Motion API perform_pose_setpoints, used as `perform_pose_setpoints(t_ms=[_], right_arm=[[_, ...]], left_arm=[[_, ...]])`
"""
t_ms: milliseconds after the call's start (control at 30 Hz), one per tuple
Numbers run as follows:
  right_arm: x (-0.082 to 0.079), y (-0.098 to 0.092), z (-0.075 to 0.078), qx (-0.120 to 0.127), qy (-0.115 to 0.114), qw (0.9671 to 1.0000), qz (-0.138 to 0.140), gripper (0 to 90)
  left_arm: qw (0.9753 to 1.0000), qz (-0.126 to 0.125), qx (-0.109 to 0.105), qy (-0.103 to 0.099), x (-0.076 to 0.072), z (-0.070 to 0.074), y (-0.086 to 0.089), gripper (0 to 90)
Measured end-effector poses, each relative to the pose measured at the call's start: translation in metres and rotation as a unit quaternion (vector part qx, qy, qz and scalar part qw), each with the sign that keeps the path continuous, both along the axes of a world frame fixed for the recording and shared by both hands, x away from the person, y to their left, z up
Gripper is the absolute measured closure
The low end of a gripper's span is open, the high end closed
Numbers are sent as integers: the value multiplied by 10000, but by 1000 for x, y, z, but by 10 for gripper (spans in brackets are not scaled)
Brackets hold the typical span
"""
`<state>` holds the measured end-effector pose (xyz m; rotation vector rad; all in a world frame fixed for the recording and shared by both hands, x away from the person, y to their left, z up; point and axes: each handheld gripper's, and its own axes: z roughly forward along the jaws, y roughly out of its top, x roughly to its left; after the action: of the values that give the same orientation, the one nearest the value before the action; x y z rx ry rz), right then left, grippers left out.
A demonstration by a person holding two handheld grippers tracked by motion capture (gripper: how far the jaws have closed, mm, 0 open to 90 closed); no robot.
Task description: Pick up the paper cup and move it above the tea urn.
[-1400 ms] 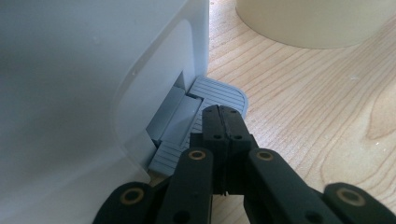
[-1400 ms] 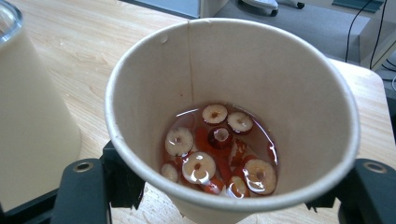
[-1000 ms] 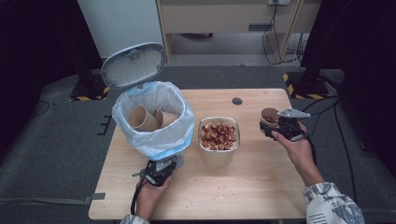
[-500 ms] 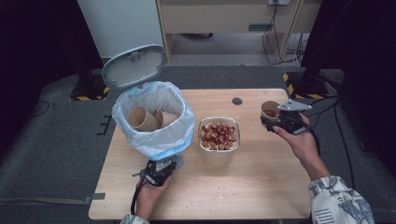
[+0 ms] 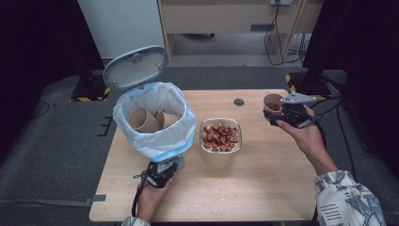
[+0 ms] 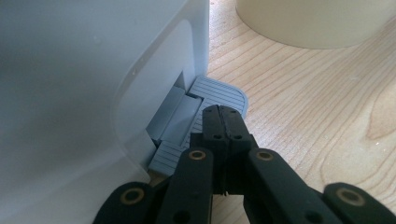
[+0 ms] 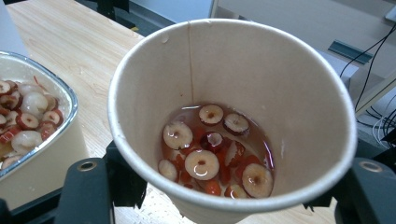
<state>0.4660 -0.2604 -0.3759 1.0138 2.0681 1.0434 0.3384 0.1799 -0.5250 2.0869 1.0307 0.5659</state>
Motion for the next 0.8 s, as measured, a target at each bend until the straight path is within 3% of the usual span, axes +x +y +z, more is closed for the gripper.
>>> perform_pose_setpoints(t_ms=[800], right_arm=[[9, 9, 29, -160, -210, 9995, 171, 324]], left_arm=[[10000, 1, -6, 5, 0, 0, 0, 896]])
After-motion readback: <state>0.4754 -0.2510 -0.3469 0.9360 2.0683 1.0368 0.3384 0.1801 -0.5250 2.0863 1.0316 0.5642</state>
